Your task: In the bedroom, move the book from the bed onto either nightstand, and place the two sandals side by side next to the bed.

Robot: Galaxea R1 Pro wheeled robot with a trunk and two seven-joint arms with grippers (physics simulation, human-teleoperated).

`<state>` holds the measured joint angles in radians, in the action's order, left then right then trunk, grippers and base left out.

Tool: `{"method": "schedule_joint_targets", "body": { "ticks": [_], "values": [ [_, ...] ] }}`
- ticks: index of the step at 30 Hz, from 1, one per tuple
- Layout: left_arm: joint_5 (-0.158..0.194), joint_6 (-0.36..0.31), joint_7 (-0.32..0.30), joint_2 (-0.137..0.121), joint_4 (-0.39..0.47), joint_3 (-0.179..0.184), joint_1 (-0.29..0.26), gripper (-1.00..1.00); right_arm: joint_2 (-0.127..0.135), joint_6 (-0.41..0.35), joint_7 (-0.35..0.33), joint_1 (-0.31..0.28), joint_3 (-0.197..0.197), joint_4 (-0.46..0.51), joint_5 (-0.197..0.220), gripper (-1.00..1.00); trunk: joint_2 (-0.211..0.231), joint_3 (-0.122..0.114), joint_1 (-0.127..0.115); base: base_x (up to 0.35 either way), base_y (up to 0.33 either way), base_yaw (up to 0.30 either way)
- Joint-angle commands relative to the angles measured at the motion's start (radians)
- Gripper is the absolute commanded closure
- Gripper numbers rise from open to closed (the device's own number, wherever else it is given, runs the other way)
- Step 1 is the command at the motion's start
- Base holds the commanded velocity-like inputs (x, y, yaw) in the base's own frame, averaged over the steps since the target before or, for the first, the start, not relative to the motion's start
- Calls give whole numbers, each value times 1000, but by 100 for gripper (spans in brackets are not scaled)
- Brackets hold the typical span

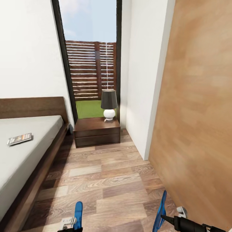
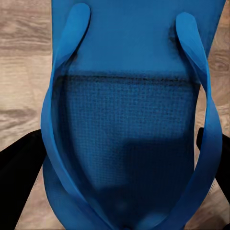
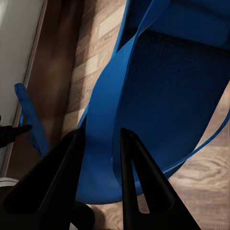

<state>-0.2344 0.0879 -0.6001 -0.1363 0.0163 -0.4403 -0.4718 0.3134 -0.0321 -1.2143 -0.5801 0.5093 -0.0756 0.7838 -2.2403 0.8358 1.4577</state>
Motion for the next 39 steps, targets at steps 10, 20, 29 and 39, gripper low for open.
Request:
{"method": "schedule_joint_targets", "body": {
  "ticks": [10, 20, 29, 39],
  "values": [
    [-10, 7, -1, 0, -1, -8, -1, 100, 0, -5, -7, -1, 6, -3, 11, 100, 0, 1, 0, 296, 0, 158],
    [-10, 7, -1, 0, -1, -8, -1, 100, 0, -5, -7, -1, 6, -3, 11, 100, 0, 1, 0, 287, 0, 7],
    [-11, 7, -4, 0, -1, -7, -1, 100, 0, -5, -5, -1, 6, -3, 11, 100, 0, 1, 0, 243, 0, 0],
    [-12, 7, -4, 0, -1, -6, -1, 100, 0, -5, -5, -1, 6, -3, 11, 100, 0, 1, 0, 229, 0, 0]
  ]
}}
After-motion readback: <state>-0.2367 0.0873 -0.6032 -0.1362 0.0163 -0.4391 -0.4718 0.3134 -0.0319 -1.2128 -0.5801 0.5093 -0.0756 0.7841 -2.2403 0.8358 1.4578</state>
